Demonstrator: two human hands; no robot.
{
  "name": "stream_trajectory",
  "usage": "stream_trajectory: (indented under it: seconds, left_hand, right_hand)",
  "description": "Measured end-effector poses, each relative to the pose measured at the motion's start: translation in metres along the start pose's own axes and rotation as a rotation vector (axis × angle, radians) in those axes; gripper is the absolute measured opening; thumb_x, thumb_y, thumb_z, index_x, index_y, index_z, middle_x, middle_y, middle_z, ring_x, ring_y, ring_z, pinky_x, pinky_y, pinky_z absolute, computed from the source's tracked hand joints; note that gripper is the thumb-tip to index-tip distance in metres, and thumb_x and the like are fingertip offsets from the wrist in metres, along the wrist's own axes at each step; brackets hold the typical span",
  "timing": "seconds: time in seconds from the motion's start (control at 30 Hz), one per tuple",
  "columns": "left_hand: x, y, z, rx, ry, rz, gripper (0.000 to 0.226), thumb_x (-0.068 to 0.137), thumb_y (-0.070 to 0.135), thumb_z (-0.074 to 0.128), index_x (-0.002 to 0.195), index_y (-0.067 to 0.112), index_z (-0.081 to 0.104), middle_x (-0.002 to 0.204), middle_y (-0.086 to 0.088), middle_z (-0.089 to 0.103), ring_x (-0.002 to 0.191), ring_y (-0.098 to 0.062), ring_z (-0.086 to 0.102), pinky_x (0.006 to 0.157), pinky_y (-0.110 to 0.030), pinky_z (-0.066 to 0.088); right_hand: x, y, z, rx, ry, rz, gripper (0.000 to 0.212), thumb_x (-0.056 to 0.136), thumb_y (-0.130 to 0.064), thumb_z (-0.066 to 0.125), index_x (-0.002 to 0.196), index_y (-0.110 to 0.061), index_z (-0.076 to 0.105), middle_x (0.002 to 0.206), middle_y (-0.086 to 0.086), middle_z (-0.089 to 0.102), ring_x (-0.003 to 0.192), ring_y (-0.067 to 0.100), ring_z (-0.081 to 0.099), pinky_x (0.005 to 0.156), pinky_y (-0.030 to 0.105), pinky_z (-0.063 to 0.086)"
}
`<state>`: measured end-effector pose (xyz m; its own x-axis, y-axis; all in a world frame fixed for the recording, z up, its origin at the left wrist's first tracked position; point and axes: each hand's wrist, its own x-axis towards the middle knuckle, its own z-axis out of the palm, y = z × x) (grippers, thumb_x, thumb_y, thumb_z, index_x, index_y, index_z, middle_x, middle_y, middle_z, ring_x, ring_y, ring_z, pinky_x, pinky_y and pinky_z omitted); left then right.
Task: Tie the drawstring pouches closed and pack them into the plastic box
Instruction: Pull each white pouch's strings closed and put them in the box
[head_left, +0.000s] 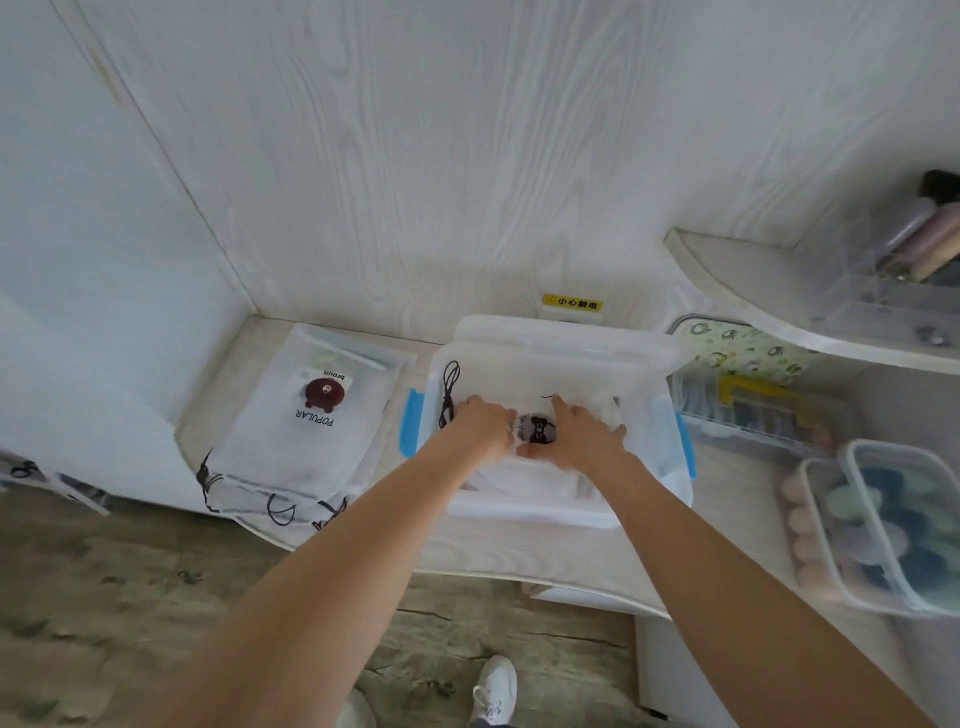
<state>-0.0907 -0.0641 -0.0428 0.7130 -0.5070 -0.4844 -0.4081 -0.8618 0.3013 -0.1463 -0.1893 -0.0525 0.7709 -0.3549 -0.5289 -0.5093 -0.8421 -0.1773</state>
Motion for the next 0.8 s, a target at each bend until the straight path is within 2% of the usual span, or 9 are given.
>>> stream_trajectory:
  seconds: [0.1,0.17,0.23,0.33,0.43,0.53,0.6,0.67,0.8]
  left_hand:
    - [0.001,-0.004,-0.004,-0.088,0.004,0.008,0.039,0.094,0.019,0.046,0.132,0.016,0.05,0.136,-0.012,0.045,0.123,-0.029,0.044,0.1,-0.034,0.039]
    - [-0.006,-0.006,-0.012,-0.149,0.054,0.057,0.042,0.094,0.014,0.045,0.136,0.015,0.045,0.137,-0.012,0.044,0.124,-0.028,0.043,0.099,-0.031,0.037]
    - [-0.017,-0.015,-0.022,-0.284,0.186,0.156,0.043,0.093,0.01,0.045,0.135,0.015,0.045,0.138,-0.011,0.042,0.128,-0.026,0.039,0.101,-0.029,0.033]
    - [-0.035,-0.045,-0.041,-0.361,0.438,0.243,0.036,0.092,0.008,0.045,0.127,0.014,0.051,0.133,-0.006,0.047,0.126,-0.021,0.039,0.098,-0.027,0.031]
    - [-0.047,-0.097,-0.056,-0.375,0.604,0.194,0.031,0.091,0.005,0.044,0.118,0.012,0.056,0.123,-0.006,0.055,0.116,-0.023,0.047,0.094,-0.026,0.034]
    - [-0.053,-0.155,-0.058,-0.381,0.648,0.101,0.031,0.089,0.002,0.042,0.113,0.011,0.059,0.118,-0.01,0.058,0.109,-0.028,0.052,0.091,-0.033,0.041]
    - [-0.055,-0.189,-0.054,-0.366,0.601,0.05,0.034,0.089,0.001,0.04,0.116,0.011,0.058,0.12,-0.01,0.057,0.11,-0.028,0.051,0.092,-0.038,0.043]
    - [-0.055,-0.227,-0.047,-0.311,0.518,0.022,0.037,0.09,0.002,0.038,0.121,0.013,0.055,0.123,-0.01,0.057,0.114,-0.028,0.05,0.096,-0.039,0.04]
    - [-0.055,-0.28,-0.029,-0.21,0.246,0.013,0.041,0.095,0.017,0.042,0.136,0.02,0.043,0.133,-0.009,0.052,0.123,-0.027,0.048,0.101,-0.04,0.038]
  right_hand:
    - [-0.002,-0.007,0.001,0.025,-0.014,0.021,0.091,0.079,-0.06,0.058,0.148,-0.025,0.011,0.148,0.008,0.029,0.136,0.03,0.029,0.11,0.054,0.022]
    - [-0.008,-0.015,-0.002,0.05,0.01,0.019,0.074,0.084,-0.049,0.058,0.144,-0.022,0.025,0.142,0.009,0.034,0.129,0.03,0.038,0.105,0.05,0.032]
    - [-0.018,-0.03,-0.008,0.107,0.132,-0.019,0.051,0.09,-0.031,0.052,0.138,-0.02,0.038,0.138,0.008,0.039,0.122,0.028,0.046,0.098,0.044,0.042]
    - [-0.038,-0.066,-0.014,0.244,0.381,-0.131,0.039,0.093,-0.017,0.047,0.132,-0.018,0.047,0.137,0.004,0.043,0.125,0.022,0.042,0.098,0.037,0.041]
    - [-0.053,-0.119,-0.01,0.301,0.557,-0.279,0.035,0.092,-0.01,0.047,0.126,-0.015,0.052,0.135,0.0,0.045,0.127,0.018,0.035,0.099,0.032,0.039]
    - [-0.059,-0.17,0.007,0.309,0.605,-0.421,0.035,0.09,-0.007,0.048,0.124,-0.014,0.054,0.134,0.0,0.046,0.127,0.016,0.034,0.095,0.031,0.041]
    - [-0.058,-0.195,0.025,0.273,0.568,-0.49,0.037,0.091,-0.007,0.047,0.126,-0.014,0.053,0.135,0.0,0.044,0.129,0.015,0.033,0.095,0.029,0.04]
    - [-0.051,-0.219,0.048,0.238,0.455,-0.487,0.038,0.093,-0.013,0.046,0.131,-0.015,0.049,0.138,-0.001,0.042,0.13,0.015,0.032,0.098,0.029,0.038]
    - [-0.036,-0.241,0.088,0.093,0.069,-0.422,0.057,0.092,-0.034,0.053,0.143,-0.022,0.032,0.146,0.002,0.035,0.135,0.02,0.029,0.106,0.038,0.033]
